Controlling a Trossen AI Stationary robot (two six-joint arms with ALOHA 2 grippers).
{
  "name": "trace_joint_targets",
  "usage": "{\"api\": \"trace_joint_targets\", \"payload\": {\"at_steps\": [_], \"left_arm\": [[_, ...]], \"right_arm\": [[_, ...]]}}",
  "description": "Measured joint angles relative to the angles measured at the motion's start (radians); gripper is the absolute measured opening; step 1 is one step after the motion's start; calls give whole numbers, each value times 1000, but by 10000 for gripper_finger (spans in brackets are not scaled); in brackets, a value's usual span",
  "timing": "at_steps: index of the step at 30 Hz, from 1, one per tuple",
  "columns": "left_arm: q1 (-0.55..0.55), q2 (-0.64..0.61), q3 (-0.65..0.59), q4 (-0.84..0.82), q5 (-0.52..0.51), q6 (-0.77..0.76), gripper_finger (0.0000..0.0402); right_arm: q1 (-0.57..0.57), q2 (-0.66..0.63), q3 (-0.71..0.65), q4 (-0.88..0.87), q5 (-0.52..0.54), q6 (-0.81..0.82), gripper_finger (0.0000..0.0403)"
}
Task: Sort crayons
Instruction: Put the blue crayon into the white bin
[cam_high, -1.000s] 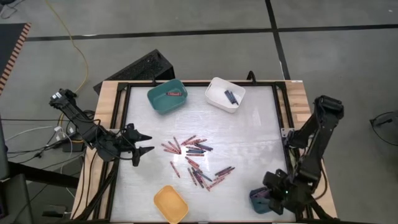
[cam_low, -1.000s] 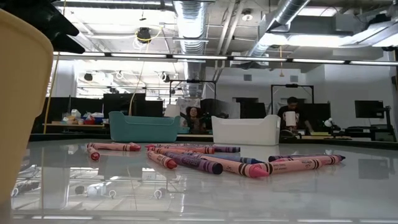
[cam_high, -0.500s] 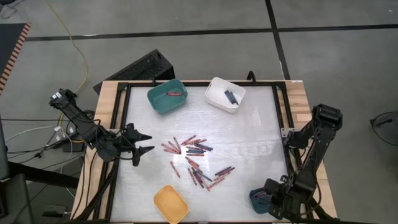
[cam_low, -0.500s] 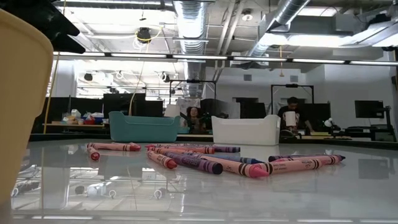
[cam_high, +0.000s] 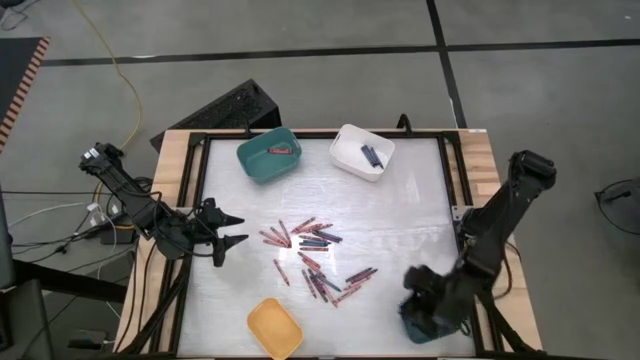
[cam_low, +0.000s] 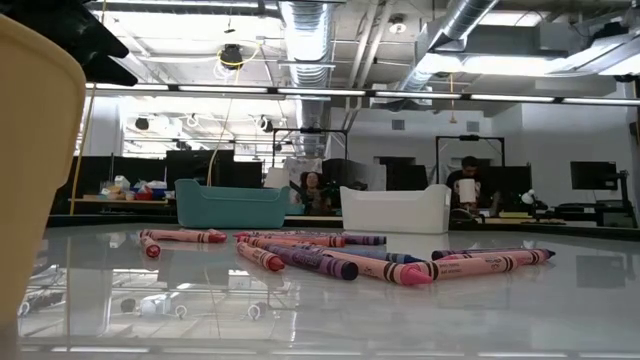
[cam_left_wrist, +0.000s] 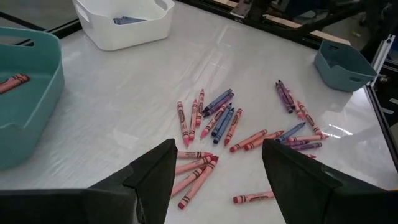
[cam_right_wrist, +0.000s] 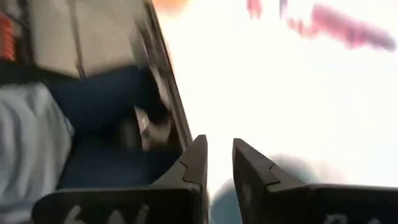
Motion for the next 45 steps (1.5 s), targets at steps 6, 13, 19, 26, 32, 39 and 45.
{"api": "trace_joint_targets", "payload": {"at_steps": [6, 13, 19, 26, 32, 39, 45], "left_arm": [[0, 0, 0, 0, -4, 0, 228], [0, 0, 0, 0, -7, -2, 228], [0, 0, 0, -3, -22, 0, 228], [0, 0, 0, -8, -24, 2, 228], [0, 0, 0, -8, -50, 7, 228], [0, 0, 0, -7, -52, 15, 228], [0, 0, 0, -7, -52, 15, 228]], "right_arm": [[-215, 1, 0, 63, 117, -360, 72], [-471, 114, 0, 130, 119, -624, 72], [-587, 255, 0, 229, 47, -798, 72], [-649, 372, 0, 228, 29, -854, 72], [-684, 414, 0, 244, 29, -928, 72], [-716, 415, 0, 256, 29, -965, 72], [-734, 415, 0, 281, 21, -979, 72]]}}
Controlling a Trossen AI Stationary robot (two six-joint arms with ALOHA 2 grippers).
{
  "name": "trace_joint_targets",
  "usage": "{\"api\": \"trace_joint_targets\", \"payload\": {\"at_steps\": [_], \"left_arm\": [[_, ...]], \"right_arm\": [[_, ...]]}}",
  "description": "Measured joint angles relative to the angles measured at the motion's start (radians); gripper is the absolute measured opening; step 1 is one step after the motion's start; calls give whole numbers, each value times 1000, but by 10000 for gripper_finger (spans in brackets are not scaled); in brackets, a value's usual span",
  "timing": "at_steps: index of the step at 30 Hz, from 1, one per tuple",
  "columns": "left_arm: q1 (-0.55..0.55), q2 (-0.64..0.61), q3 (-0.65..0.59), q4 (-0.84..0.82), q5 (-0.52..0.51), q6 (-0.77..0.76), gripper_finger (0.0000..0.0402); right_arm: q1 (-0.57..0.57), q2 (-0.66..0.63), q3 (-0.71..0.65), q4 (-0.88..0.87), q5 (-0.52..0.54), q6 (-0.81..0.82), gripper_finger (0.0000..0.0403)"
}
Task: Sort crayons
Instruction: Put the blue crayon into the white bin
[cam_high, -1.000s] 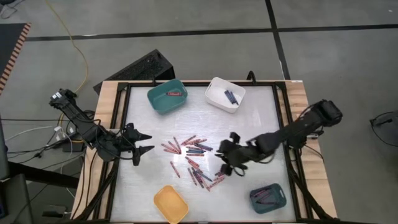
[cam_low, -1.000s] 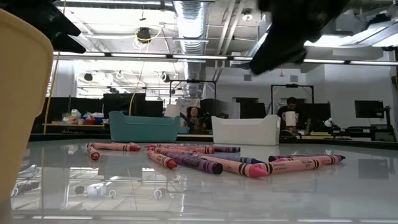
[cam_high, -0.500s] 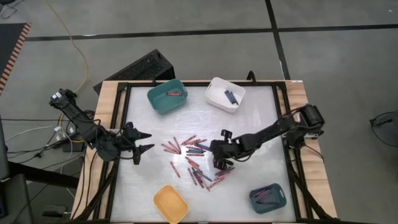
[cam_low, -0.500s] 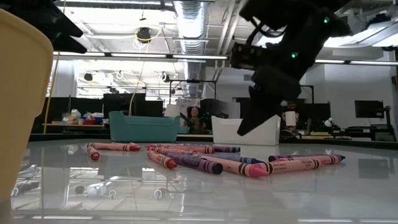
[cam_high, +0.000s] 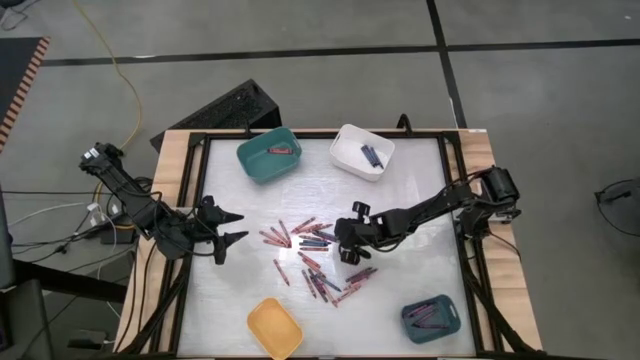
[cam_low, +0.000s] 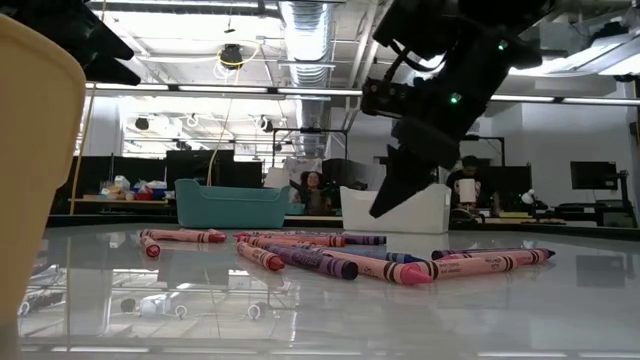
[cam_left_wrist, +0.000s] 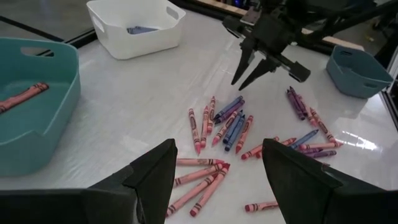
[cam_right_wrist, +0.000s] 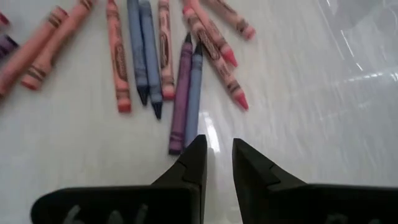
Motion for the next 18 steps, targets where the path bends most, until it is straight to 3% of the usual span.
{"api": "trace_joint_targets", "payload": {"at_steps": [18], "left_arm": [[0, 0, 0, 0, 1, 0, 228]], "right_arm": [[-5, 0, 0, 67, -5, -52, 72]]}}
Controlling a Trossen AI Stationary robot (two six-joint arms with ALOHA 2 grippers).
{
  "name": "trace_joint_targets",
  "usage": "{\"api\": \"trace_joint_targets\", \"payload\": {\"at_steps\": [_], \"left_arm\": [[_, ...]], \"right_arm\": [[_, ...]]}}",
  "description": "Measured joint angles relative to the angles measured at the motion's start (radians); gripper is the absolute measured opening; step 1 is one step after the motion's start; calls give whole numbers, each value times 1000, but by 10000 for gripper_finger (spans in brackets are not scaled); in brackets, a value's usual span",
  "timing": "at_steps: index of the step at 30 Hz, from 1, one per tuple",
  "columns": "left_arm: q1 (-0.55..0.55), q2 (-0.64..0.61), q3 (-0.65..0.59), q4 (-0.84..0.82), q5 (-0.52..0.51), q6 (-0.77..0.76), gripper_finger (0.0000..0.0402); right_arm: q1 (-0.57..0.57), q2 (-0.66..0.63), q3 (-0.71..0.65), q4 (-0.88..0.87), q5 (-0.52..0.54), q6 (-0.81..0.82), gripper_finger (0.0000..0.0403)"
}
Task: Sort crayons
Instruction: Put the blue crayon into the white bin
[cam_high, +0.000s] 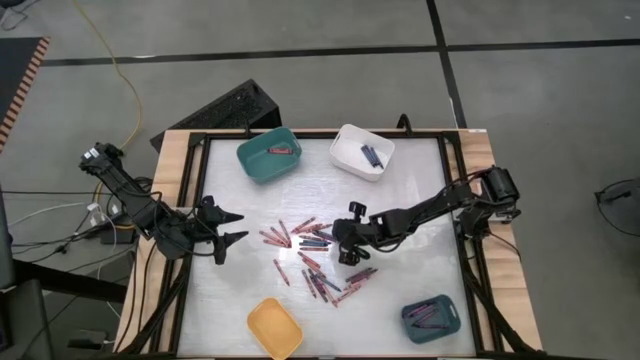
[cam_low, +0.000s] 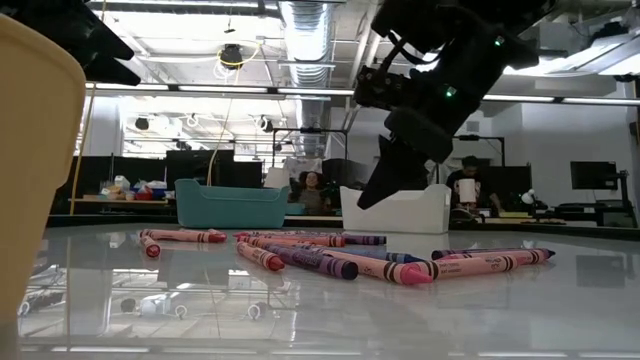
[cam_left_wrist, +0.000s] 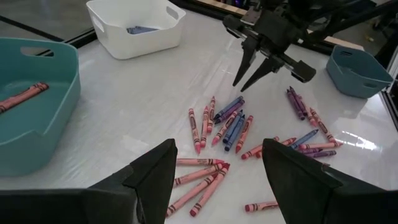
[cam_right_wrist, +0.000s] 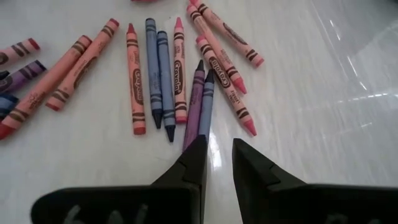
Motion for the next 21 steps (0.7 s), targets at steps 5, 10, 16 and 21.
{"api": "trace_joint_targets", "payload": {"at_steps": [5, 10, 16, 21], "left_arm": [[0, 0, 0, 0, 0, 0, 228], [0, 0, 0, 0, 0, 0, 228], [0, 0, 0, 0, 0, 0, 228], [0, 0, 0, 0, 0, 0, 228]], "right_arm": [[-8, 0, 0, 1, 10, -2, 72], [-15, 0, 0, 1, 12, -2, 72], [-21, 0, -1, 9, 15, -8, 72], [-28, -1, -37, 70, 17, -8, 72]]}}
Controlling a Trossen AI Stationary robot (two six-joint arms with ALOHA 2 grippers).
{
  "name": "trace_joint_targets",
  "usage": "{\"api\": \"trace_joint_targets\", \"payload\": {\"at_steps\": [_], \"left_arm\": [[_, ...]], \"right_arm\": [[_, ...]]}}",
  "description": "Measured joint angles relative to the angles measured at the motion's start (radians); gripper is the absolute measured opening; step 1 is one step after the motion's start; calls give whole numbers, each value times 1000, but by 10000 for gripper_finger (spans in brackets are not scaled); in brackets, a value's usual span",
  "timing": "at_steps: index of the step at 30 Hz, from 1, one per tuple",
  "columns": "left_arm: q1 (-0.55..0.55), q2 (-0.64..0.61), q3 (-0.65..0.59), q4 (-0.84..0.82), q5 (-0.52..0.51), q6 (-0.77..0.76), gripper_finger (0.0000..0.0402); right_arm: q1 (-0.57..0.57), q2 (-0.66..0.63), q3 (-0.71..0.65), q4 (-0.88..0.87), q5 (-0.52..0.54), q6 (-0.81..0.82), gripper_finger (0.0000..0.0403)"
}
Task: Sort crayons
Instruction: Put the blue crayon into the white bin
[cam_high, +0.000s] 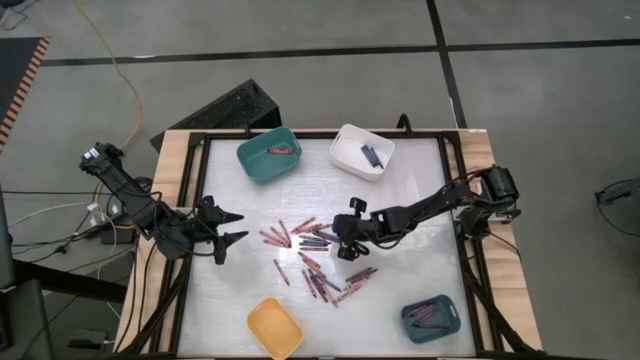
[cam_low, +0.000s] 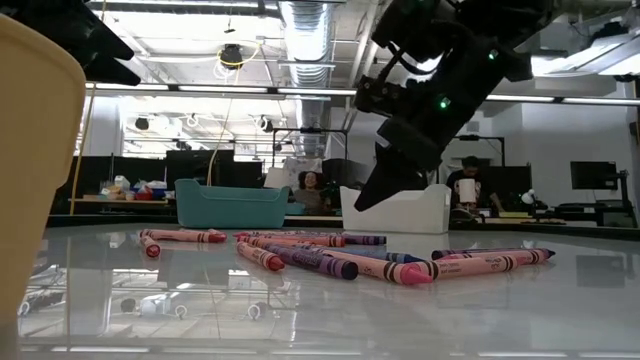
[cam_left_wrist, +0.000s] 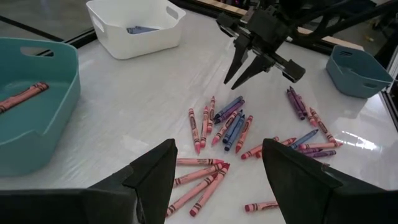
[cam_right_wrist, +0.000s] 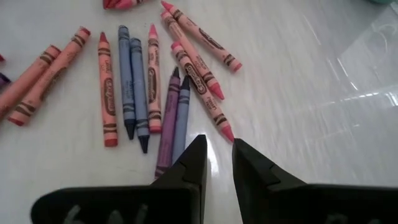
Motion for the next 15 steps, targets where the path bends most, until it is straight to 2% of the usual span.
{"api": "trace_joint_targets", "payload": {"at_steps": [9, 15], "left_arm": [[0, 0, 0, 0, -12, 0, 228], [0, 0, 0, -1, -12, 0, 228]], "right_arm": [[1, 0, -9, 20, 0, 8, 72], [2, 59, -6, 85, -5, 29, 72]]}}
